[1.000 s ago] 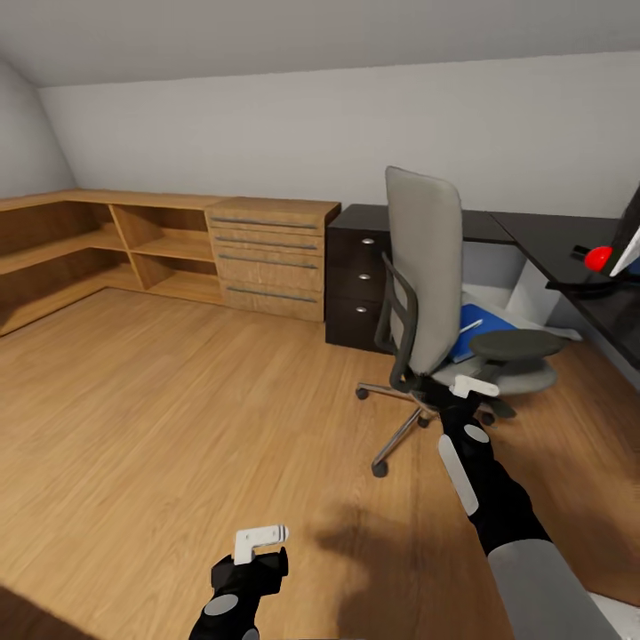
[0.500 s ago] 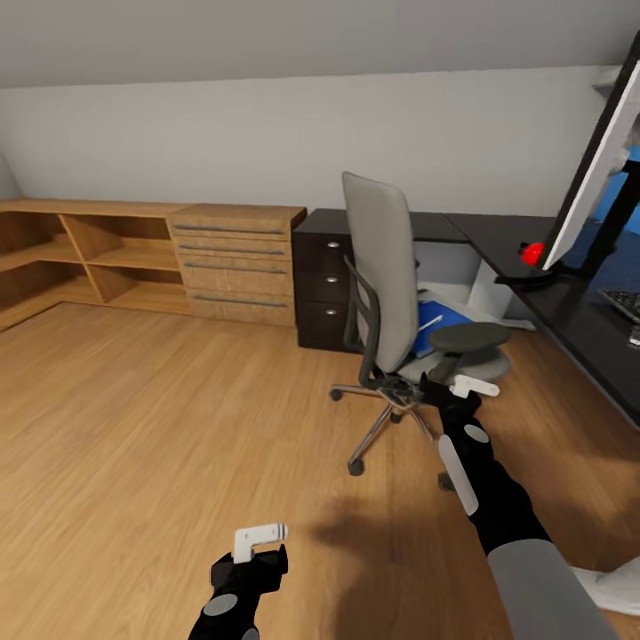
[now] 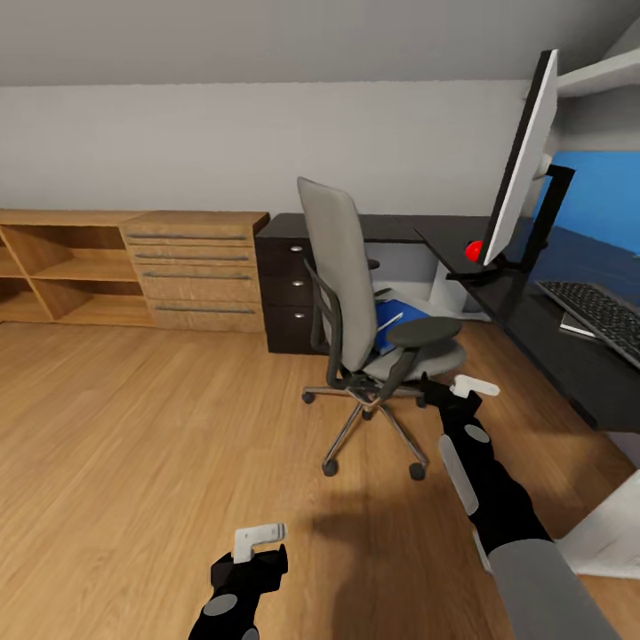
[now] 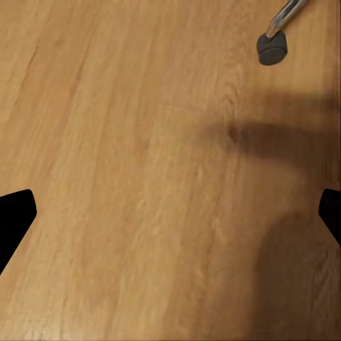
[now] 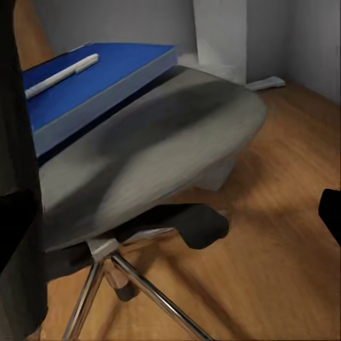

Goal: In the bedroom, organize the workspace by keeping the computer under the desk, ensuring the monitor is on the desk, placing the keyboard on the desk next to the monitor, placing the mouse on the desk next to the keyboard, moving the folder from the swivel chair onto the desk next to the mouse, stacking the notebook on top of the folder with the pen on top of the notebook, and positioning the swivel chair next to the desk.

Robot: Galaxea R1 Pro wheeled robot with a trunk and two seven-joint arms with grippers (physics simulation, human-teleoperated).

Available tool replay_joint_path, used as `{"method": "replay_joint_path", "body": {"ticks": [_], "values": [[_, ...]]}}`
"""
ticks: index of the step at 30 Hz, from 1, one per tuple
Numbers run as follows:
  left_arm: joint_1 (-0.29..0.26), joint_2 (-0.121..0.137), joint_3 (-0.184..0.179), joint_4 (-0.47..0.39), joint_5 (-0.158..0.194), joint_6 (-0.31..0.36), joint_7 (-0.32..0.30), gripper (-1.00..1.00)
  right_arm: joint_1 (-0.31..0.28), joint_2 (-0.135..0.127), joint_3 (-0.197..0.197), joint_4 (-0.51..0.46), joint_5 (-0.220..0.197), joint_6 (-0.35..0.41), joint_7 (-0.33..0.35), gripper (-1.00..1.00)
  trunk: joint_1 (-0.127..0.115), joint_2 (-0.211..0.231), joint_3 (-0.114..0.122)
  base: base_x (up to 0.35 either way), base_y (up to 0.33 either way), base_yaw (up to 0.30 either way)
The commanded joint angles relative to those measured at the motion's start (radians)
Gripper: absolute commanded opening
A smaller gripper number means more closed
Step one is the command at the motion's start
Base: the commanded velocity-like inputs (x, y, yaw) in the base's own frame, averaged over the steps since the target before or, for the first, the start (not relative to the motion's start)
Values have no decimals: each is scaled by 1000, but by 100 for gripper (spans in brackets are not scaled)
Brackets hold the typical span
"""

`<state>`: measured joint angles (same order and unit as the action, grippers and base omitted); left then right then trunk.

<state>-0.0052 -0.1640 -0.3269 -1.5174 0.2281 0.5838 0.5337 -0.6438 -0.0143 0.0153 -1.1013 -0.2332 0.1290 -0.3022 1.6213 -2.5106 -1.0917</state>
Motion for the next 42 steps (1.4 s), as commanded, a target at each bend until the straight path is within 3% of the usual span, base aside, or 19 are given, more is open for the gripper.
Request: {"method": "replay_joint_path", "body": {"ticks": [1, 11, 25, 42], "values": [[-1, 0, -1, -1, 11, 2, 10, 100, 0, -1, 2, -2, -5, 5, -5, 100, 0, 0, 0, 0, 0, -263], [0, 0, -1, -1, 10, 1, 12, 100, 0, -1, 2, -1, -5, 4, -5, 100, 0, 0, 6, 0, 0, -208], [0, 1, 0, -1, 10, 1, 14, 100, 0, -1, 2, 2, -3, 4, -5, 100, 0, 0, 6, 3, 0, -13], [0, 1, 0, -3, 10, 1, 14, 100, 0, -1, 2, 2, -3, 4, -5, 100, 0, 0, 6, 131, 0, 0]]}}
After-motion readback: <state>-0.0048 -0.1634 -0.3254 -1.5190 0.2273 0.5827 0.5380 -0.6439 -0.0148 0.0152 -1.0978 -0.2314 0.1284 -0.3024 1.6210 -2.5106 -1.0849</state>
